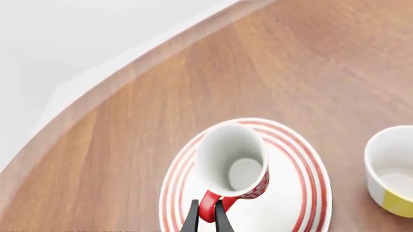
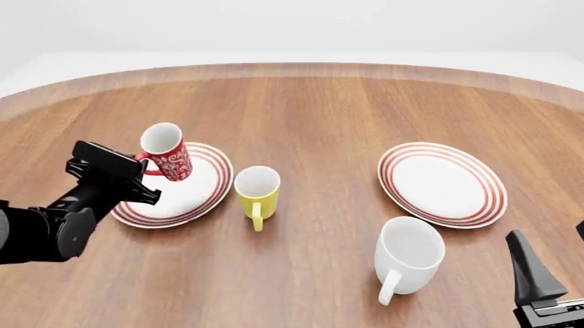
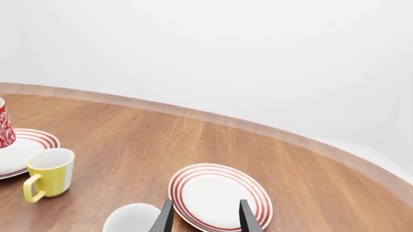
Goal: Put the red mug on the left plate.
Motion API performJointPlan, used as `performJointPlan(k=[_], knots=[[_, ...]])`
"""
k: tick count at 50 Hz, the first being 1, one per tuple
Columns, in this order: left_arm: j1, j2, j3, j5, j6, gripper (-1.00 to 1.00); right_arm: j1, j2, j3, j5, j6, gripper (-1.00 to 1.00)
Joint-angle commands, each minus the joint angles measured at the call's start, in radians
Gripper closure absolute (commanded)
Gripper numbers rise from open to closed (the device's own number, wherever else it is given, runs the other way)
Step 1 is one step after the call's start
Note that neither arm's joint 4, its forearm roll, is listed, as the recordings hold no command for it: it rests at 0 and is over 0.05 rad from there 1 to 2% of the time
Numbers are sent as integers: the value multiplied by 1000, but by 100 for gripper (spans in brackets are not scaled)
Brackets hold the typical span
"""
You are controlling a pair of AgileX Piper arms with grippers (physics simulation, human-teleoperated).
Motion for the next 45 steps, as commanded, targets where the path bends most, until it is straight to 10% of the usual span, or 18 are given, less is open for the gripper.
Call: performJointPlan(k=[1,45], knots=[[7,38,-1,-35,6,100,0,0,0,-1,1,-100],[40,140,-9,-95,30,100,-1,0,-2,-2,2,-100]])
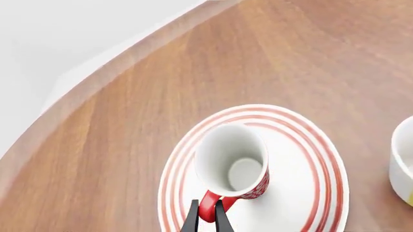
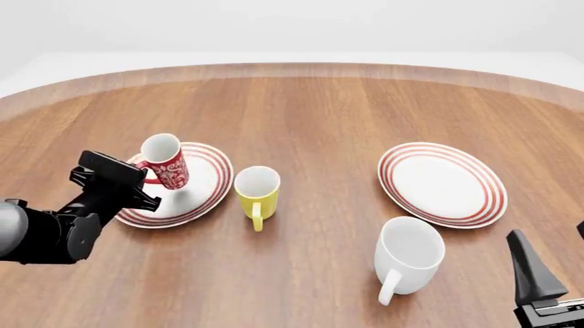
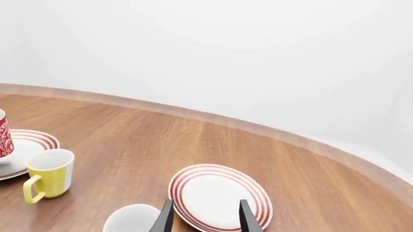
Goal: Put the red mug on the left plate.
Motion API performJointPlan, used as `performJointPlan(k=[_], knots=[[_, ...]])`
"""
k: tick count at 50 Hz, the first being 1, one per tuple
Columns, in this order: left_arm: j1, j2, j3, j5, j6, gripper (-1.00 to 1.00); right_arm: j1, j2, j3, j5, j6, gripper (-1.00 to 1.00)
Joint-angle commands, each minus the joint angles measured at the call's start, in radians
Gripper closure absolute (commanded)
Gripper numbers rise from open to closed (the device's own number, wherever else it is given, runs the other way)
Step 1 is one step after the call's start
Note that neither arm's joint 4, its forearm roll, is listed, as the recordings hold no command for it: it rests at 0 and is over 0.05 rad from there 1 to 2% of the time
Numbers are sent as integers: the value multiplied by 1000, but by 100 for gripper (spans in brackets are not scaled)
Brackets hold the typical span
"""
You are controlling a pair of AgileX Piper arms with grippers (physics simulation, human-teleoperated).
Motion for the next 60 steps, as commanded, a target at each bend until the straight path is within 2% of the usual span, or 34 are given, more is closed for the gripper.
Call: performJointPlan(k=[1,38,39,60], knots=[[10,25,-4,-18,10,100,-1,0,-1,0,0,-100],[24,90,-18,-46,-2,100,-1,0,0,-3,0,-100],[25,90,-17,-46,-2,-100,0,0,0,-4,0,-100],[17,82,-3,-42,1,-100,1,0,0,-2,0,-100]])
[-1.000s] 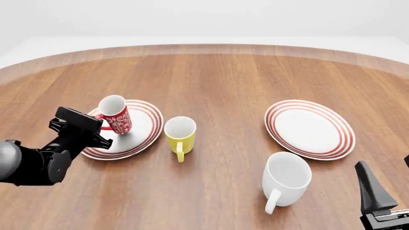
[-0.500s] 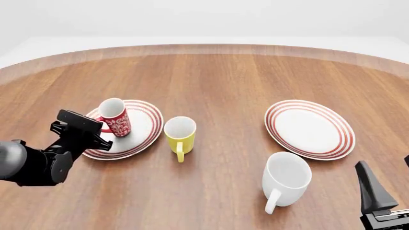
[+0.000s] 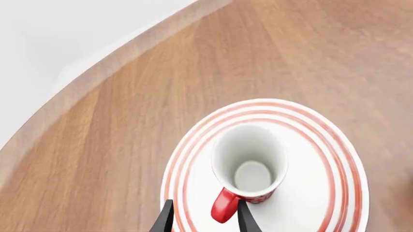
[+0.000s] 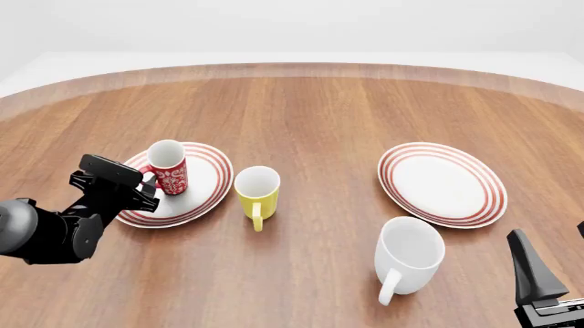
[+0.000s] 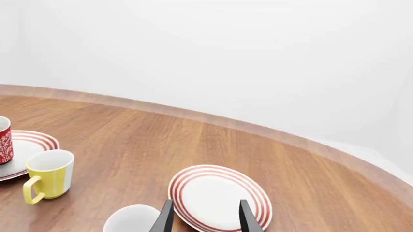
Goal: Put the red mug on the left plate.
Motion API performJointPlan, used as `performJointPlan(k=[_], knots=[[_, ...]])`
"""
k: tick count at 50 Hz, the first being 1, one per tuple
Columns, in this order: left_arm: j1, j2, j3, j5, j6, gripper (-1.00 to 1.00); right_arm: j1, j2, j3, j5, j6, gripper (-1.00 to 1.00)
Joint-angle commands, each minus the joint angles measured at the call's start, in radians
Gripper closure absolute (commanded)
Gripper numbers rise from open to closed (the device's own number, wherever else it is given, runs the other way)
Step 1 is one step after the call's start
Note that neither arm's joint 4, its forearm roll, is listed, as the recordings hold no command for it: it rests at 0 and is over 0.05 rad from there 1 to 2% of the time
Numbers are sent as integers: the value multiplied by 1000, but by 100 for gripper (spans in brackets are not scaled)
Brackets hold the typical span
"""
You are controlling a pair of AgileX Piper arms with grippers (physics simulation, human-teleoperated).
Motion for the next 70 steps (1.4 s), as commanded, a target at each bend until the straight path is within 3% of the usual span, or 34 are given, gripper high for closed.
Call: performJointPlan(k=[1,27,70], knots=[[-8,5,19,6,-3,-100,1,0,1,1,0,-100],[11,-69,100,-20,-15,-100,0,0,-2,1,-2,-100],[-73,-146,172,-28,-94,-100,4,0,1,-2,-9,-100]])
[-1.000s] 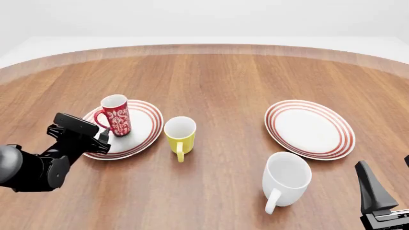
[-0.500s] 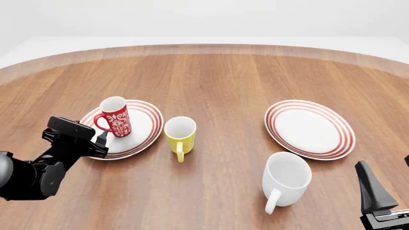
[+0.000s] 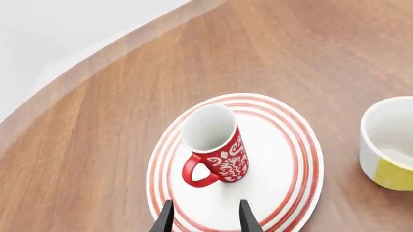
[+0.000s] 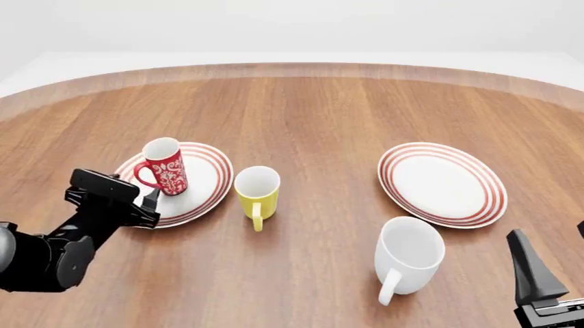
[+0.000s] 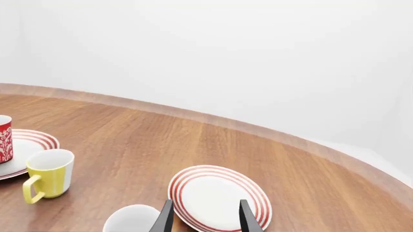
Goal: Put the red mug on the left plate.
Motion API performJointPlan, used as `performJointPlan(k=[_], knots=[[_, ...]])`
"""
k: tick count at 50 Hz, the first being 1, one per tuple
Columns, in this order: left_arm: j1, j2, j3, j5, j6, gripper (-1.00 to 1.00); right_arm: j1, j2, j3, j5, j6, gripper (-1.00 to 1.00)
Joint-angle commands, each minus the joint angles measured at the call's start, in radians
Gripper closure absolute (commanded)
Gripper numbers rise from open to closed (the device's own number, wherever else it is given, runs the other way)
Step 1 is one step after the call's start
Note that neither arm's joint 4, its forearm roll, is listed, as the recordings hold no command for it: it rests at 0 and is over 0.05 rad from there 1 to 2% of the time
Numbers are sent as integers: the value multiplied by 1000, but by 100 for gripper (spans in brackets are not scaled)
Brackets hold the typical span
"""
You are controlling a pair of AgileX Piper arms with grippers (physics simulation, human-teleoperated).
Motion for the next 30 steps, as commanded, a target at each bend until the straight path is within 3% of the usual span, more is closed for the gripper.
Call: performJointPlan(k=[1,30], knots=[[-32,-14,19,-7,-21,-100,2,0,1,0,-1,-100],[-129,-87,76,-24,-97,-100,6,0,3,7,-5,-100]])
